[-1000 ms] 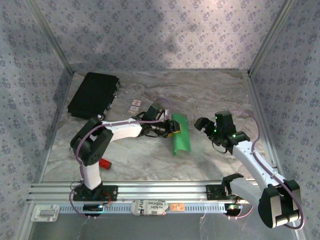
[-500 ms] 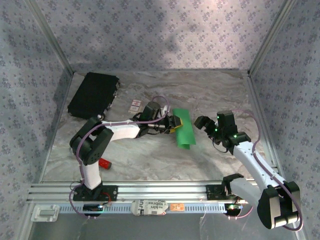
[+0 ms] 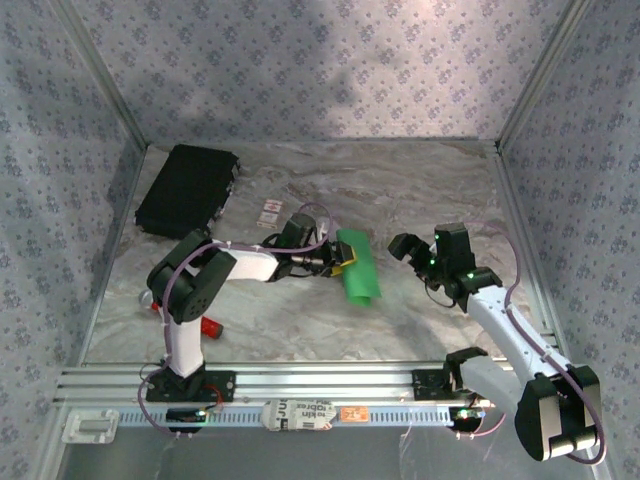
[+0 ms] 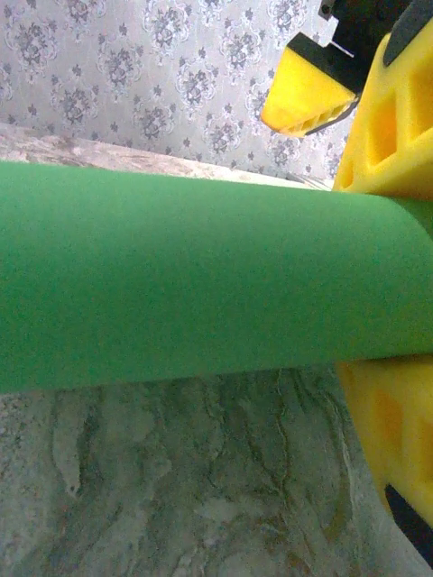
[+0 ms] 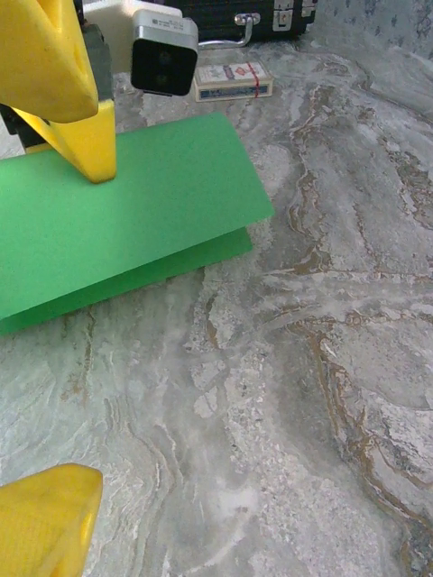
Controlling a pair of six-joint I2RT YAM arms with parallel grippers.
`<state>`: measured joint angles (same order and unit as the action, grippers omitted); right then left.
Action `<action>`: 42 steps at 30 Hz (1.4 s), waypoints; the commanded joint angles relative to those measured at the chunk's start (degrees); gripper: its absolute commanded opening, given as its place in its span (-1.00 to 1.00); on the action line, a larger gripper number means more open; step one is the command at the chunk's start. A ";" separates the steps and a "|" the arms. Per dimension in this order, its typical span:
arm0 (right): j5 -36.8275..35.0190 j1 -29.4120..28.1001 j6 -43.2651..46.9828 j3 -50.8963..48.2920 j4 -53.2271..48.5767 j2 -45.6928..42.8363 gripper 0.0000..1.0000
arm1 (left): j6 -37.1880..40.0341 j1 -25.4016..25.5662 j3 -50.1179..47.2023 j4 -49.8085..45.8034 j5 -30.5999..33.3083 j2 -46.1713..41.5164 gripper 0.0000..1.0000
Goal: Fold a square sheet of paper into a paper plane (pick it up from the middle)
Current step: First fold the square sheet of paper in half at the center of the table.
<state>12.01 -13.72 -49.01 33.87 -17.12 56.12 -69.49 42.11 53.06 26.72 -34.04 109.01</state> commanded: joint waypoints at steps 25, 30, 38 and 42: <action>2.56 0.04 1.12 -1.35 2.20 1.95 0.94 | 12.48 -0.16 3.18 -16.32 5.33 -0.49 -0.12; 2.92 -0.17 1.30 -1.52 2.44 2.72 0.94 | 16.11 -0.13 4.98 -23.53 8.24 -1.11 0.00; 2.67 -0.69 1.23 -1.38 2.88 3.64 0.94 | 21.37 0.13 8.26 -34.73 13.91 -2.99 0.12; 2.81 -1.07 1.21 -1.27 3.14 4.16 0.94 | 22.90 0.19 9.10 -37.41 15.78 -3.81 0.14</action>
<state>14.41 -14.35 -48.71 32.91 -14.59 59.83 -49.71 42.33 60.88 -4.14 -21.96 107.20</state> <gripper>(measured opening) 0.968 0.569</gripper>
